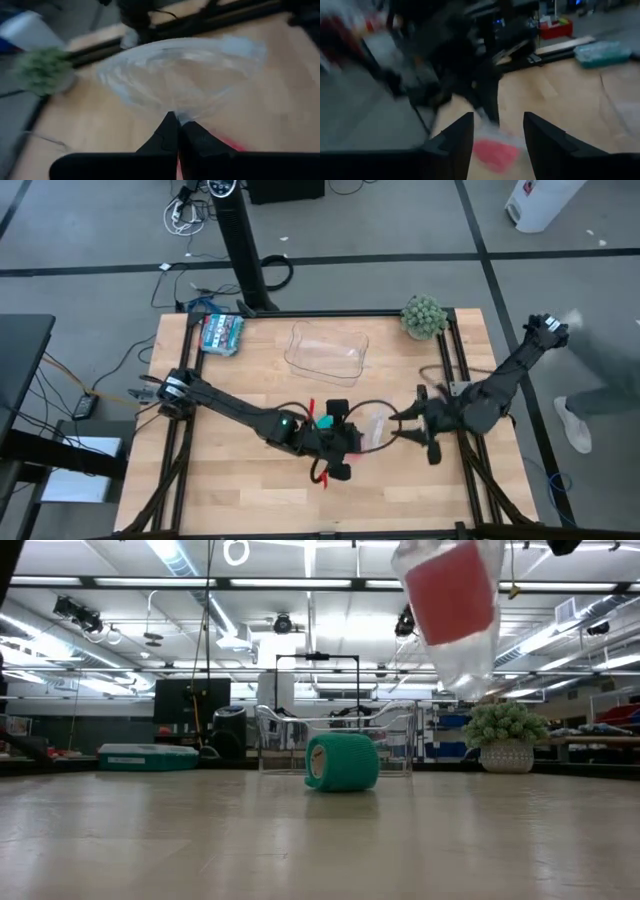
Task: Roll bandage
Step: Open the transparent zip bag
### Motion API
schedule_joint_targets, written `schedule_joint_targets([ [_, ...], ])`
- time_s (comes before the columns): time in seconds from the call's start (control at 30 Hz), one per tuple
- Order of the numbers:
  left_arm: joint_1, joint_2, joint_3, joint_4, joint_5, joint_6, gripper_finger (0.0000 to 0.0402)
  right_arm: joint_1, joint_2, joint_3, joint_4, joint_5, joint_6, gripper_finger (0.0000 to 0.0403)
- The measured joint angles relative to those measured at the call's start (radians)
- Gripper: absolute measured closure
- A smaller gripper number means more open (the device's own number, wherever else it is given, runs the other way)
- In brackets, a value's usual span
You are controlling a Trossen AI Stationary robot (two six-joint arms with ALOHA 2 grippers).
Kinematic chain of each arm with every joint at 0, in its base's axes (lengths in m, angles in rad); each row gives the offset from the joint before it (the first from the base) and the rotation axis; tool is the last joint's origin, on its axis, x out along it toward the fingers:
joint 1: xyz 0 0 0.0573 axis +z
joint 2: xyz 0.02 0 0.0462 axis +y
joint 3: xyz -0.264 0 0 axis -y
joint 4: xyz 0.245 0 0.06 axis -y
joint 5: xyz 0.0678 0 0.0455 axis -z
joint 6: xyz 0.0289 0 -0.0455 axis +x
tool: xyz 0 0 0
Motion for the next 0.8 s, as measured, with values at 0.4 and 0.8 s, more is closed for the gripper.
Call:
schedule_joint_targets([
  [0.4,0.075,-0.025,0.0,-0.135,0.299,-0.069,0.04,0.081,0.298,0.078,-0.01,0.23,-0.509,0.0239],
  [0.8,0.124,-0.031,0.0,-0.111,0.435,-0.028,0.04,0.031,0.414,0.088,-0.078,0.268,-0.552,0.0244],
])
